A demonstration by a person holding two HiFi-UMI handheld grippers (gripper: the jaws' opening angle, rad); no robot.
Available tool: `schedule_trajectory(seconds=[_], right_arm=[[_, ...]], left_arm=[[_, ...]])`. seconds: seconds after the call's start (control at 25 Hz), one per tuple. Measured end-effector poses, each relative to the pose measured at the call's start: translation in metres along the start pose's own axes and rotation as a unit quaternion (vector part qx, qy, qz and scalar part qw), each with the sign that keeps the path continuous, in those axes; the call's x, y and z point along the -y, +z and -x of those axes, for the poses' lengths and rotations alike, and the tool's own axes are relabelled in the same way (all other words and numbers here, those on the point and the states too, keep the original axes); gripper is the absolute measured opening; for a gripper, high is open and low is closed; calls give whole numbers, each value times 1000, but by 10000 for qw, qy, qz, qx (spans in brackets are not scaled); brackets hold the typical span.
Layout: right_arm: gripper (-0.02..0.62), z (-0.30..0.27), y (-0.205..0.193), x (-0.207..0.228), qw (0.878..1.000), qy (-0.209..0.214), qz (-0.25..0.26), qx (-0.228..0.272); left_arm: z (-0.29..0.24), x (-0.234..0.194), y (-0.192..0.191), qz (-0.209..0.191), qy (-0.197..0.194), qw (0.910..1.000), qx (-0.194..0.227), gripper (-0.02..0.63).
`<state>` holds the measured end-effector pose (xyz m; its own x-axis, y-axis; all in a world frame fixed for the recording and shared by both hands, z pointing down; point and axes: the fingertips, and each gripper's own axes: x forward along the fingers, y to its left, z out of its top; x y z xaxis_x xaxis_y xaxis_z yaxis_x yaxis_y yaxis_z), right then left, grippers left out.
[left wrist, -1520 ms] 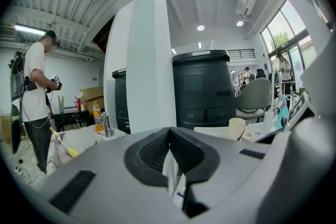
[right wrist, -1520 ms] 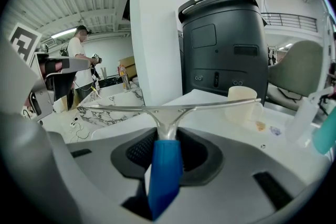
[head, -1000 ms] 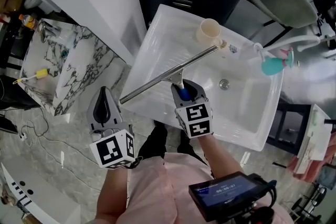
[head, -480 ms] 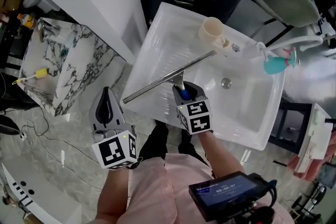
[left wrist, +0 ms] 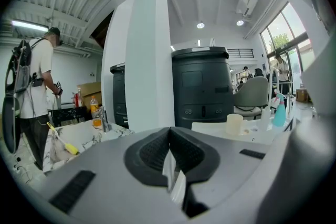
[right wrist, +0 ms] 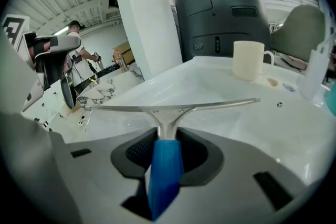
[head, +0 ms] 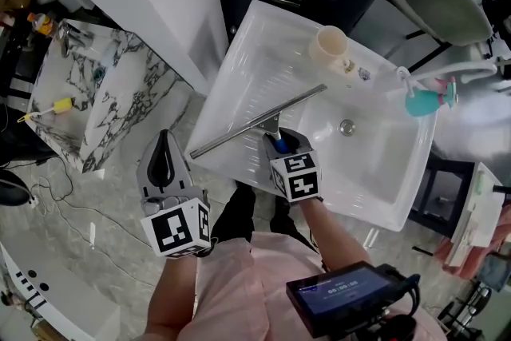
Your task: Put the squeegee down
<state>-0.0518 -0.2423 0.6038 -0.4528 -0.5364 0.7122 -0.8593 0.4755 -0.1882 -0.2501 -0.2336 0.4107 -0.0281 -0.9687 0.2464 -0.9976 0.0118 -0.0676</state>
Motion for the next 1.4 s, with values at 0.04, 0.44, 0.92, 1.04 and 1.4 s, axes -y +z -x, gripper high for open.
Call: schedule_trajectory(seconds=[0.04, 0.44, 0.92, 1.04, 1.4], right_arm=[[114, -1, -1, -1, 10000, 12, -6, -18], [115, -11, -11, 2, 9996, 107, -73, -265], [146, -17, -14, 3, 9982, 280, -224, -479], [221, -18, -14, -2, 9973, 400, -165, -597], [249, -3, -4, 1, 9982, 386, -60, -458]], left_arm=[[0, 0, -1, 3, 6, 10000, -3, 9], [-2, -1, -4, -5, 46, 10000, -63, 9], [-9, 4, -3, 39, 17, 10000, -81, 9], [-8, 5, -2, 56, 19, 10000, -57, 9], [2, 11, 9, 12, 65, 9999, 77, 9]])
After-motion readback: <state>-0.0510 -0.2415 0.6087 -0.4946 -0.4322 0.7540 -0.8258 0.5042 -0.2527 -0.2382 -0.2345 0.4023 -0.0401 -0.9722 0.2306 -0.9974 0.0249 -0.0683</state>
